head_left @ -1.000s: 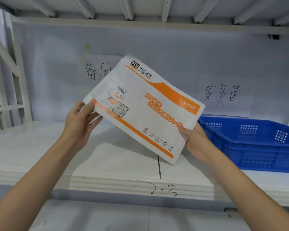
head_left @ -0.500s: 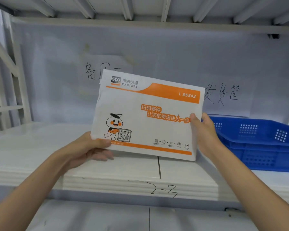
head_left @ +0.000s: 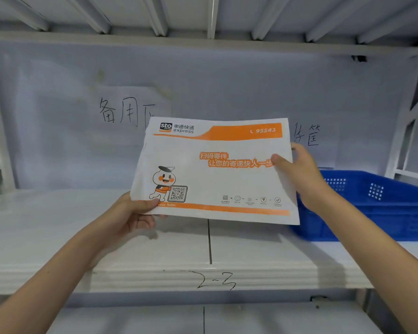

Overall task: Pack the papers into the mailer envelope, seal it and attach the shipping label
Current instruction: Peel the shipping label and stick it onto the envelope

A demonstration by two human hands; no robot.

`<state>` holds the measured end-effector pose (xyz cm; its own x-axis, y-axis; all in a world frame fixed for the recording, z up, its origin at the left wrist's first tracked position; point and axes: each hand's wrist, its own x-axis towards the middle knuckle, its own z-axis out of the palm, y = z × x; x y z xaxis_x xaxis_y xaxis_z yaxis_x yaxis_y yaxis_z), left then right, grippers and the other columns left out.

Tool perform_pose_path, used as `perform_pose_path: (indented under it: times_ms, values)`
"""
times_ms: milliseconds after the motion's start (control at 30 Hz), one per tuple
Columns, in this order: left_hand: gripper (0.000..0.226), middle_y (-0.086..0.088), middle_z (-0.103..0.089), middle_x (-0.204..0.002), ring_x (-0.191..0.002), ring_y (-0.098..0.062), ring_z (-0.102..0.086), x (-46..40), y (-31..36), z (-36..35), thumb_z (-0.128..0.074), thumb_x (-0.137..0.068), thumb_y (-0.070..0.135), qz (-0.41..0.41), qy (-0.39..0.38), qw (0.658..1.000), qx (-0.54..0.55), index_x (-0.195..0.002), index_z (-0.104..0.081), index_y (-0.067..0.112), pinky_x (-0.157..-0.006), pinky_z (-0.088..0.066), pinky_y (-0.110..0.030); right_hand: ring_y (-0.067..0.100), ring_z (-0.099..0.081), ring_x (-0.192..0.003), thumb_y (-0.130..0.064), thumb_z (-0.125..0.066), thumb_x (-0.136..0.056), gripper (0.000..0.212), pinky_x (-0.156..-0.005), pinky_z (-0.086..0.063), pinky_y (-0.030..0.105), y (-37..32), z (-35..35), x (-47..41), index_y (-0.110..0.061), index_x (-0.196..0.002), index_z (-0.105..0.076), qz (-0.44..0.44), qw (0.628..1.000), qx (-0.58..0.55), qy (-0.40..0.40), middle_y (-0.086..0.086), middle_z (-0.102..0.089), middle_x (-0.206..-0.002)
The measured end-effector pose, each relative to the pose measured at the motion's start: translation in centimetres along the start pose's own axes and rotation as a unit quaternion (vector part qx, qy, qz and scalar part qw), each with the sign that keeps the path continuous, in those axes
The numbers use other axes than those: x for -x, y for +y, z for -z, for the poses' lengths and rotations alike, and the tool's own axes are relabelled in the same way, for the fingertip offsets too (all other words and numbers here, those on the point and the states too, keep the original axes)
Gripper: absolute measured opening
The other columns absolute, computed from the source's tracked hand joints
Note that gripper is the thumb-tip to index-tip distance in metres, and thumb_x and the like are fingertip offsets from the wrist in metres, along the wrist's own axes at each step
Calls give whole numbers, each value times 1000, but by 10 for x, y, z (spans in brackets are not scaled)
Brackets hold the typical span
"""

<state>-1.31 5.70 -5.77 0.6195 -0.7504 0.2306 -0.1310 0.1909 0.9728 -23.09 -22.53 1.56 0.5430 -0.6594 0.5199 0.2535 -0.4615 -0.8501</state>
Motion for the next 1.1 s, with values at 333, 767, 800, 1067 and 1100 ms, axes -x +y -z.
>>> perform_pose_path:
  times_ms: [333,767,800,1067,1100]
  values:
    - [20,-6,-75,-93,-49,-16,-58,-43,12,-106,-59,-97,11,1,-63,998,-25,-117,-58,15,-50,-54,-22,25,-62,-94,-29,-52,-100,31,-76,-51,39,-3,101,-14,-24,-130,-46,-44,982,168,73,0,-61,-114]
    - [16,-2,-75,-101,-65,-10,-62,-108,9,-252,-57,-99,12,-36,-52,998,-29,-109,-59,24,-62,-52,-19,19,-65,-76,-10,-61,-94,6,-63,-54,33,24,231,-25,-12,-93,-56,-242,948,167,124,7,-69,-86]
    - [18,4,-72,-100,-70,-6,-60,-111,8,-262,-59,-98,13,-56,-49,995,-71,-102,-56,30,-62,-49,-15,19,-63,-71,-8,-60,-94,5,-59,-52,32,26,236,-27,-9,-95,-56,-241,940,199,139,7,-66,-82]
    - [44,0,-32,-153,-142,-24,-16,-138,-9,-294,-60,-92,38,-33,-17,965,-258,-133,-54,25,-110,-24,-42,22,-55,-67,-10,-55,-93,15,-54,-39,29,53,273,-61,1,-100,-64,-207,885,382,166,18,-66,-91]
    - [46,2,-27,-156,-143,-22,-13,-140,-10,-292,-58,-92,40,-28,-16,964,-263,-135,-55,23,-112,-21,-42,23,-57,-70,-9,-55,-93,15,-57,-40,30,56,275,-64,1,-99,-64,-202,884,389,162,20,-67,-94]
